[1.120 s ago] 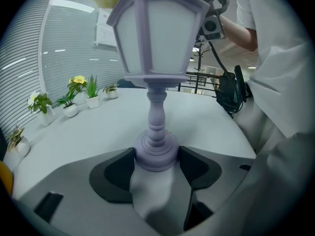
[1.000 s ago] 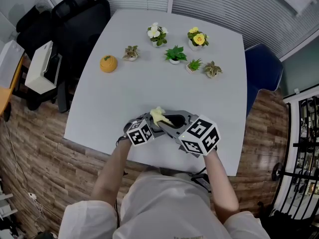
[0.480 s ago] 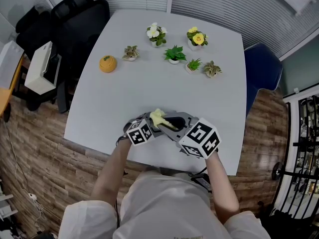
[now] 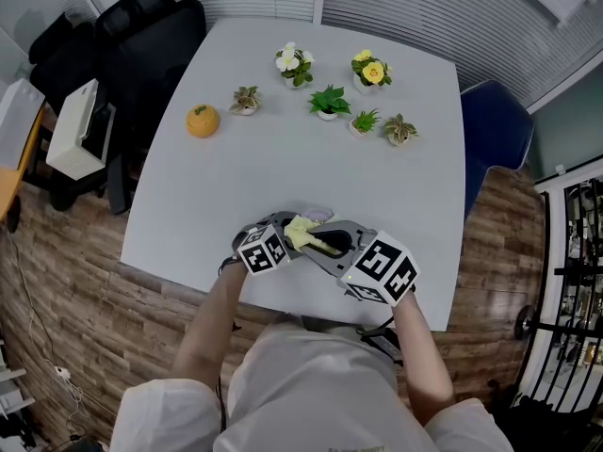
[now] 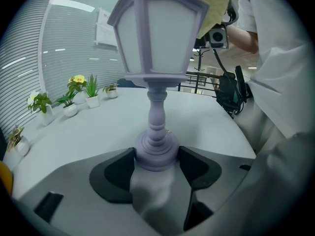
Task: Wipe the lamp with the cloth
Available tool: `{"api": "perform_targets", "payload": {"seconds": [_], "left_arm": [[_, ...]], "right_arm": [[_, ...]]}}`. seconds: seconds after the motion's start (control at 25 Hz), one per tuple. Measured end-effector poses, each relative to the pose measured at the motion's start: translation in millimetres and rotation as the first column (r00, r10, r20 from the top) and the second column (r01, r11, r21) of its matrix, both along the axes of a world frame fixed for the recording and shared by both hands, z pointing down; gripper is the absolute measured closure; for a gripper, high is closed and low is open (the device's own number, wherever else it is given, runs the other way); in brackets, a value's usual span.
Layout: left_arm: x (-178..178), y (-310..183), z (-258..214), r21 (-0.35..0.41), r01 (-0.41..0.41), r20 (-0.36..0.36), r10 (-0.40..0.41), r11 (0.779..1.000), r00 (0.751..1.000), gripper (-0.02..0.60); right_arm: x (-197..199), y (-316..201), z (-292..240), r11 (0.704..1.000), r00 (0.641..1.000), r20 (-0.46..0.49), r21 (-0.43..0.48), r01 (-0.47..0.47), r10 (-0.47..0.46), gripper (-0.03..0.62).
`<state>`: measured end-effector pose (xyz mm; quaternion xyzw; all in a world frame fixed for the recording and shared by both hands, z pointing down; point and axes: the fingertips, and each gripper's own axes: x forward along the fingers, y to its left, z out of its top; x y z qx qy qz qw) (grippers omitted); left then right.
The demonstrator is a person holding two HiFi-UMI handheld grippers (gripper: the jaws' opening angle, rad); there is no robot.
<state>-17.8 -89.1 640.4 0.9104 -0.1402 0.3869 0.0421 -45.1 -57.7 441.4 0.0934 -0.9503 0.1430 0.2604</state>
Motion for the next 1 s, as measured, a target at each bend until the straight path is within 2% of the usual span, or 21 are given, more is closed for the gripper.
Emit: {"api": "perform_targets", "payload": {"seconds": [0.52, 1.0], "left_arm": [[1, 0, 0, 0.000, 0.000, 0.002, 0.000, 1.000, 1.000, 0.296], [0, 1, 1, 0.001, 0.001, 0.002, -0.001, 1.000, 1.000, 0.296]], "right_arm": [[24, 2, 4, 0.997, 0.998, 0.042, -0.065, -0.049, 0.052, 0.528], [39, -1, 5, 0.994, 0.996, 0.037, -0.070, -0.079, 0.082, 0.528]]}}
